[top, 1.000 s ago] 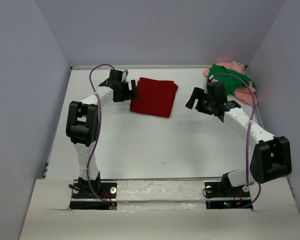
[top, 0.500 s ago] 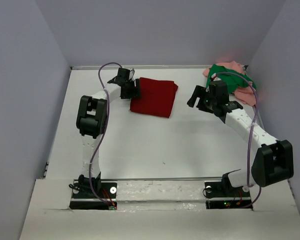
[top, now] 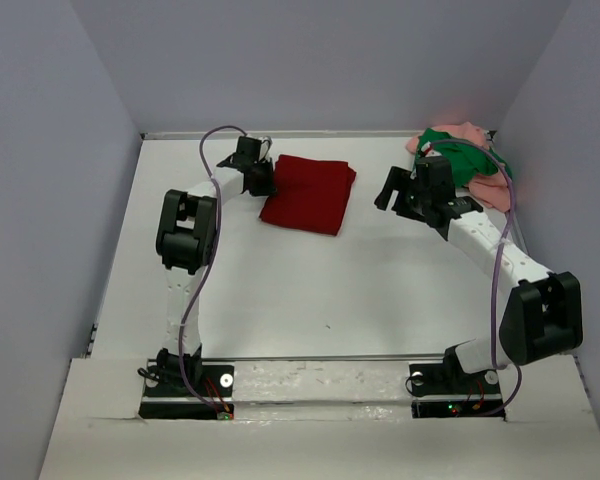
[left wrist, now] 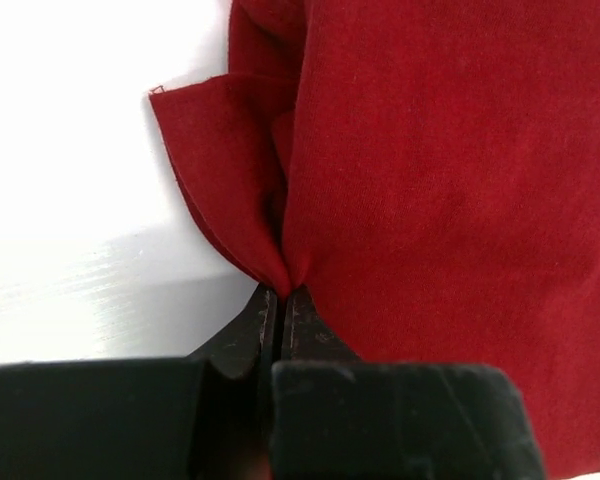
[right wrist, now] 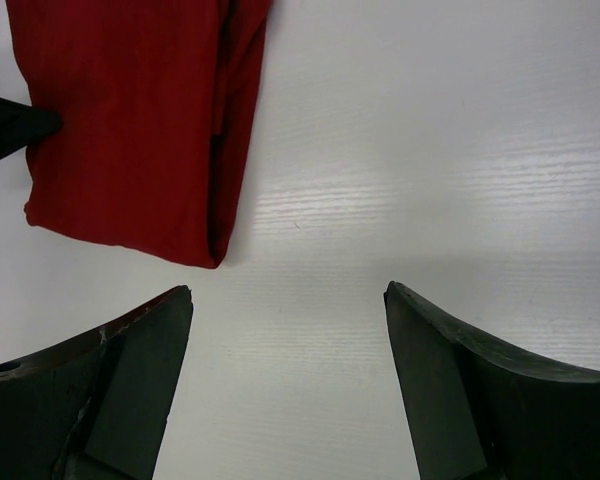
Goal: Fold and stack the t-shirts
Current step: Put the neatly folded tshirt into the corner of the board with the left arm
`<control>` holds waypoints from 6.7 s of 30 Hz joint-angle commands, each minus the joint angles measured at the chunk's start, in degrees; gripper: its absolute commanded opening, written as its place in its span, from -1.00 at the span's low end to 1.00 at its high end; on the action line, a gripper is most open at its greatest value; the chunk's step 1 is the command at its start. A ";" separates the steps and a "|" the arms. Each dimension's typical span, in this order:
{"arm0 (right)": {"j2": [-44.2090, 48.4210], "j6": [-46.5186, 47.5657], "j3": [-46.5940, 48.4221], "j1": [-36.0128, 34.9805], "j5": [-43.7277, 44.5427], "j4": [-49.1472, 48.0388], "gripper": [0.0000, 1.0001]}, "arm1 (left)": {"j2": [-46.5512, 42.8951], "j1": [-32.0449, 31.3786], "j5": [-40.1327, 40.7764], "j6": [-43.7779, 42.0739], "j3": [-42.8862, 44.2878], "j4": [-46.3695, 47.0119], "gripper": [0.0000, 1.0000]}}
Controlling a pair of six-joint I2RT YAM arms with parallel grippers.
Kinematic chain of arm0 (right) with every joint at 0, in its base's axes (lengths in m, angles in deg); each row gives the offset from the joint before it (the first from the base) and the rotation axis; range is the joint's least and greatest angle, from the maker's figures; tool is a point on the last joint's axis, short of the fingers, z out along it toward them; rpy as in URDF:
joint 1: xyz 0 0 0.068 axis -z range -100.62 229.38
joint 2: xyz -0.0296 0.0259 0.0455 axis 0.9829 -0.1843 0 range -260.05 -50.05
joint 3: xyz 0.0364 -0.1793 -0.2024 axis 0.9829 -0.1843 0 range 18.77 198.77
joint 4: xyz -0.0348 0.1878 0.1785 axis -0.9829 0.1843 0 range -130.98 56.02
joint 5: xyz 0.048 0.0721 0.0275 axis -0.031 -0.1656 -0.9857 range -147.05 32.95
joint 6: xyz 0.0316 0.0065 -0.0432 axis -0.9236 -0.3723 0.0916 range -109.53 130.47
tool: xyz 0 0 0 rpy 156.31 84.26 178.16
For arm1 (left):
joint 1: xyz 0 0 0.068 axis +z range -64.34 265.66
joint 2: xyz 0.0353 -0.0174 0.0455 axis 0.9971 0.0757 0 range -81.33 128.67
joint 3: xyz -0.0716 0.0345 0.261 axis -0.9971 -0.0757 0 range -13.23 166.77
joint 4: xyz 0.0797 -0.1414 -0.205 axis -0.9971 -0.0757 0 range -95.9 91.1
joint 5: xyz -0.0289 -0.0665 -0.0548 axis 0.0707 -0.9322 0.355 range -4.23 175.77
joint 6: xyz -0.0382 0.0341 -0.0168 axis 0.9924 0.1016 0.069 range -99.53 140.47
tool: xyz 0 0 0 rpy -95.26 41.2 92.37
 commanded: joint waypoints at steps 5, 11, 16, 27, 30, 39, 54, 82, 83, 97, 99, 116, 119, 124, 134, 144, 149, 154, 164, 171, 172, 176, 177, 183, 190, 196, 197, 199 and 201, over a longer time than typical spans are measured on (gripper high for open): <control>0.06 0.96 2.87 -0.20 0.90 0.24 0.67 | -1.08 10.12 1.39 -3.02 5.20 -1.53 -1.00; -0.82 2.10 6.47 -0.20 2.74 0.15 0.68 | 0.49 21.81 -0.01 -9.53 10.82 -6.27 -1.00; -3.01 3.25 8.76 -0.20 4.85 0.24 0.71 | 4.44 27.63 4.90 -13.84 17.76 -9.35 -1.00; -7.75 1.76 12.53 -0.20 6.35 0.76 0.71 | 11.57 32.82 12.72 -10.07 23.69 -8.85 -1.00; -9.08 1.84 14.03 -0.20 5.73 0.85 0.71 | 10.87 33.08 17.21 -8.31 23.58 -8.92 -1.00; -9.88 5.00 16.31 -0.20 1.52 1.38 0.75 | 8.85 33.26 18.53 -8.48 24.10 -10.23 0.11; 2.77 9.49 15.27 -0.20 3.79 1.91 0.85 | -23.21 28.53 14.15 -12.26 22.01 -11.56 0.98; 7.17 5.99 15.19 -0.20 4.75 4.48 0.99 | -45.47 18.23 3.50 -8.04 -10.69 -5.14 0.98; 7.96 5.80 13.87 -0.20 5.11 4.28 0.99 | -45.56 18.15 2.46 -8.39 -11.31 -5.05 0.98; 8.94 6.94 11.48 -0.20 8.28 4.54 0.99 | -46.88 16.48 2.27 -11.56 -15.36 -2.50 0.98; 8.76 7.03 11.57 -0.20 7.84 4.55 0.99 | -47.05 16.04 1.48 -10.60 -16.06 -1.89 0.98; 4.19 3.51 4.89 -0.20 -7.55 -7.23 0.99 | -55.06 0.04 13.96 -1.19 -37.51 11.28 0.98; 5.24 4.74 6.20 -0.20 -4.05 -8.37 0.99 | -51.81 0.13 16.33 -1.01 -35.85 12.97 0.98; 8.04 6.76 8.32 -0.20 4.49 -5.48 0.99 | -53.29 -0.05 15.98 2.59 -33.64 11.47 0.98; 22.99 13.80 -4.33 -0.20 9.08 -8.11 0.99 | -65.59 -0.14 14.31 -1.36 -43.48 12.35 0.98; 33.10 13.09 -13.12 -0.20 5.99 -11.72 0.99 | -68.32 -0.22 14.75 -2.51 -46.65 17.19 0.98; 34.16 13.36 -13.13 -0.20 6.26 -11.36 0.99 | -69.11 -0.14 15.45 -3.29 -47.09 16.83 0.98; 34.86 13.79 -13.21 -0.20 6.26 -11.28 0.99 | -70.34 -0.14 16.42 -4.00 -47.53 16.57 0.98; 34.16 13.80 -12.69 -0.20 6.17 -11.36 0.99 | -72.10 -0.14 18.26 -2.25 -49.11 18.41 0.98; 34.78 14.50 -12.95 -0.20 9.15 -11.54 0.99 | -73.15 -0.14 16.68 -1.62 -49.28 19.03 0.98; 34.78 14.06 -13.04 -0.20 9.68 -11.45 0.99 | -73.33 -0.14 16.86 -1.89 -49.29 19.21 0.98; 35.04 13.53 -13.13 -0.20 9.86 -10.92 0.99 | -73.95 -0.22 18.88 -3.38 -49.37 19.38 0.98; 35.21 13.18 -13.21 -0.20 9.69 -10.84 0.99 | -74.12 -0.22 19.23 -3.65 -49.46 19.38 0.98; 35.13 13.18 -13.65 -0.20 9.77 -11.10 0.99 | -75.18 -0.22 20.90 -4.97 -49.46 19.03 0.98; 33.64 13.44 -13.66 -0.20 8.63 -10.84 0.99 | -75.09 -0.22 21.52 -5.84 -49.55 19.65 0.98; 33.02 13.44 -12.95 -0.20 9.60 -10.84 0.99 | -74.30 -0.14 21.96 -6.28 -49.46 19.47 0.98; 32.93 13.36 -12.95 -0.20 9.77 -10.92 0.99 | -74.21 -0.22 21.96 -6.29 -49.46 19.47 0.98; 32.84 13.36 -12.86 -0.20 10.04 -10.84 0.99 | -73.86 -0.22 22.04 -6.46 -49.46 19.47 0.98; 32.75 13.79 -12.95 -0.20 9.86 -10.84 0.99 | -73.51 -0.22 22.22 -6.55 -49.37 19.47 0.98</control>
